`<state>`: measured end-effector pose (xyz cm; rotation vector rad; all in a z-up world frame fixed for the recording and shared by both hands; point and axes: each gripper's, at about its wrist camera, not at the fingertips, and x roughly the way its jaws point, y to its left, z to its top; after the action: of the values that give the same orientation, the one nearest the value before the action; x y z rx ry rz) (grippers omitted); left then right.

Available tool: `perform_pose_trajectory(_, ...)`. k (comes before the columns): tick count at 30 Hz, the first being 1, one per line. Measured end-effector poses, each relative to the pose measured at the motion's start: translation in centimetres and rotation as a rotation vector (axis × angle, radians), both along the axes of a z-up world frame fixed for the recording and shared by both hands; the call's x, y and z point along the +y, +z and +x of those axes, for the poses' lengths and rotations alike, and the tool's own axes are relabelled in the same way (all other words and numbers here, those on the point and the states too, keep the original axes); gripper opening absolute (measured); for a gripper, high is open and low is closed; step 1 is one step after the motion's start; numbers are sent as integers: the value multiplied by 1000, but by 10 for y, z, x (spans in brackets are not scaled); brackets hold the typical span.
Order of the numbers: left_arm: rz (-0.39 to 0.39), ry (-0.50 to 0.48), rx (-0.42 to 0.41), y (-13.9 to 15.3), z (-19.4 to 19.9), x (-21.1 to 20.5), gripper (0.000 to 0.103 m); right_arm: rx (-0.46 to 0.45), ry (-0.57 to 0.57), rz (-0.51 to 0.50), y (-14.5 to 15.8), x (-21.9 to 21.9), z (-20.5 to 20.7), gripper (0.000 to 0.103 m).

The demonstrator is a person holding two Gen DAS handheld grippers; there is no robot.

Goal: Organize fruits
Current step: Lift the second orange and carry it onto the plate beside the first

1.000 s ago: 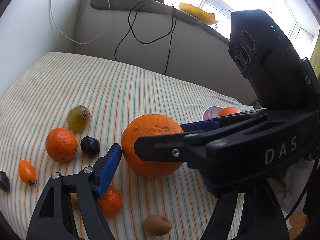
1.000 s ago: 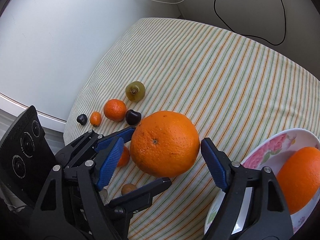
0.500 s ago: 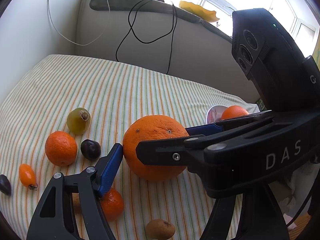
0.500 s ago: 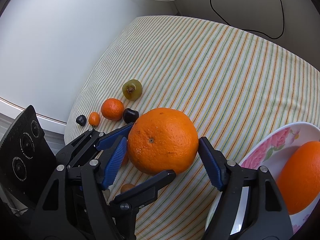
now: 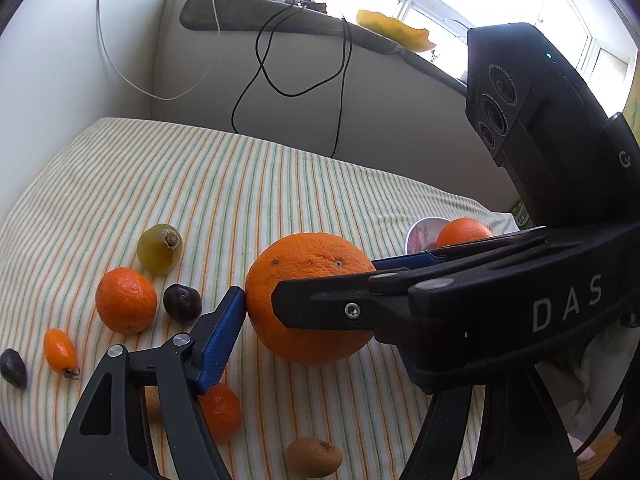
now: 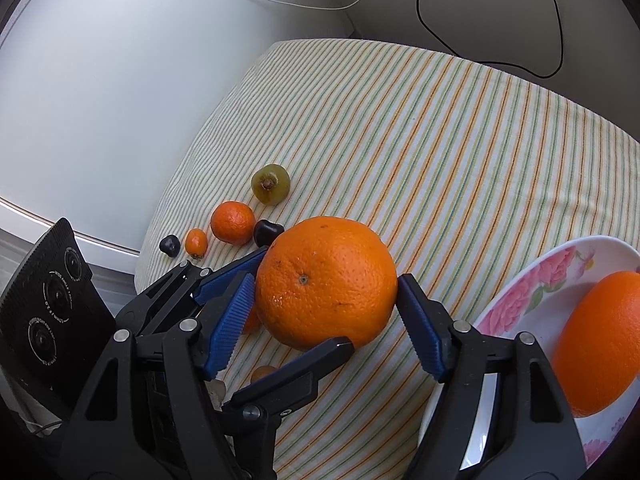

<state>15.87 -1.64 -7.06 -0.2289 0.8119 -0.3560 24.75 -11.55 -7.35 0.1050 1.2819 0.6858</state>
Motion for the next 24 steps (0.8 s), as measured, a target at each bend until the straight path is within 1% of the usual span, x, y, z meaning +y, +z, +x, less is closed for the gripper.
perform_pose_trajectory(12,6,-7,-45,17,-12,-9,71,-28,-22,25,20,-13,-11,75)
perform_pose_trajectory(24,4,-52,-88,34,-31,-31,71,-65,-60,34,39,-38,-36,75)
